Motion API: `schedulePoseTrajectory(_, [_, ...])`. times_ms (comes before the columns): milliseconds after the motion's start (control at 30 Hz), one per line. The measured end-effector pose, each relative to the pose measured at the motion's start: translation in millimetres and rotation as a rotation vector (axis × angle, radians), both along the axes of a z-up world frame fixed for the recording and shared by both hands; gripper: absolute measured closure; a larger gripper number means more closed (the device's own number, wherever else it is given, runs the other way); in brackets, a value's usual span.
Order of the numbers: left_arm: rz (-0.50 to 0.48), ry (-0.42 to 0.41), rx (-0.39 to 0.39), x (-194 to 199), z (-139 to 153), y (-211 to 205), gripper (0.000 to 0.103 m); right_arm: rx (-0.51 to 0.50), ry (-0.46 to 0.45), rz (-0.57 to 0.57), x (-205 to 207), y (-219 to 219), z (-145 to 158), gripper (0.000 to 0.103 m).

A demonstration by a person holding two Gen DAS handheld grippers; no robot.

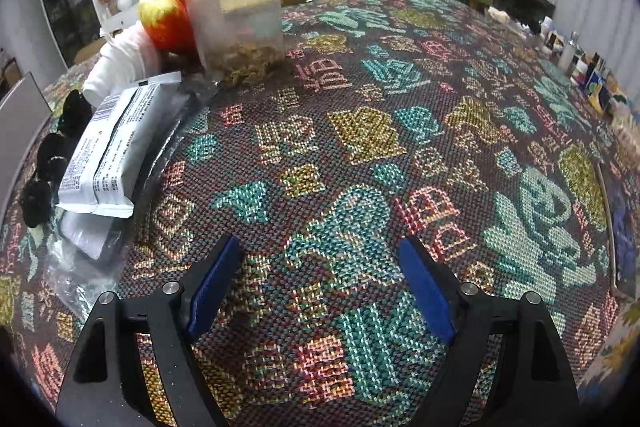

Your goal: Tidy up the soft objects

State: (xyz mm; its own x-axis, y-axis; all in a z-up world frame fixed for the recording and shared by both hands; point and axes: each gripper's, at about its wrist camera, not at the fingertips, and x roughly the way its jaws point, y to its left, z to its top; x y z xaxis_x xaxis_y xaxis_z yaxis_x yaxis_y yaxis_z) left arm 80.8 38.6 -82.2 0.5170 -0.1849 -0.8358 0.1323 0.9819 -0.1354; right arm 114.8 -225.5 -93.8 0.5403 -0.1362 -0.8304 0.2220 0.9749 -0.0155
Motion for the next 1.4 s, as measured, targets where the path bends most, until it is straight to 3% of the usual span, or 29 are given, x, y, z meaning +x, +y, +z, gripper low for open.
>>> schedulePoseTrajectory(100, [0.013,-0.003,0.057,24,-20,1,0.003,0.003,-0.005,-0.006,2,-2,0,0.014])
schedulePoseTrajectory(267, [0.002,-0.061,0.108,44,-23,1,0.003,0.001,-0.008,-0.011,-1,-1,-1,0.013])
schedulePoseTrajectory(1400, [0.006,-0.071,0.096,47,-26,6,0.0,-0.001,-0.008,-0.012,0,0,0,0.011])
